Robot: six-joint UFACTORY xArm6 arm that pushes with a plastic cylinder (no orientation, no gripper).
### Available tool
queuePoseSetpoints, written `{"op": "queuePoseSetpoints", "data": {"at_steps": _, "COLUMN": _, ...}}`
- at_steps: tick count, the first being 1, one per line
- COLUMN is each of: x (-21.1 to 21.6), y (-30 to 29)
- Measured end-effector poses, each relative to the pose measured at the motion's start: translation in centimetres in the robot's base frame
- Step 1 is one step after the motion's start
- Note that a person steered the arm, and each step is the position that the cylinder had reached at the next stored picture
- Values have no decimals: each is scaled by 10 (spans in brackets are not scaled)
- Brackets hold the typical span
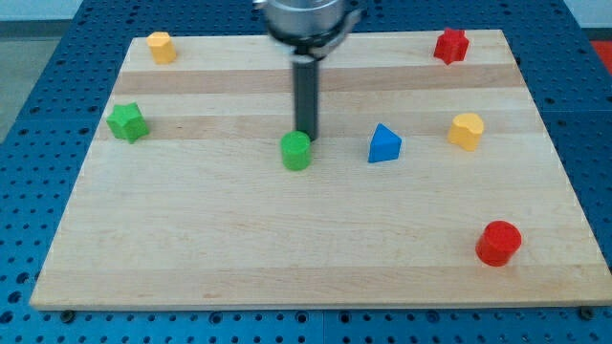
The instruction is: Push the blue triangle towards the bottom left corner
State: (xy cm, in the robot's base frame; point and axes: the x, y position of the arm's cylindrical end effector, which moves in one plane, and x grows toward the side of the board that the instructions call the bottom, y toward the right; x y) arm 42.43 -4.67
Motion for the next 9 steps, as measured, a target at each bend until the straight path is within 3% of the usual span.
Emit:
{"op": "queuePoseSetpoints", "data": {"at_steps": 1, "x": 74, "y": 18}}
{"op": "queuePoseSetpoints", "data": {"at_steps": 2, "x": 100, "y": 10}}
{"op": "queuePoseSetpoints", "data": {"at_steps": 5, "x": 93, "y": 41}}
{"op": "queuePoseSetpoints", "data": {"at_steps": 7, "x": 95, "y": 154}}
{"op": "queuePoseSetpoints", "data": {"at_steps": 9, "x": 63, "y": 195}}
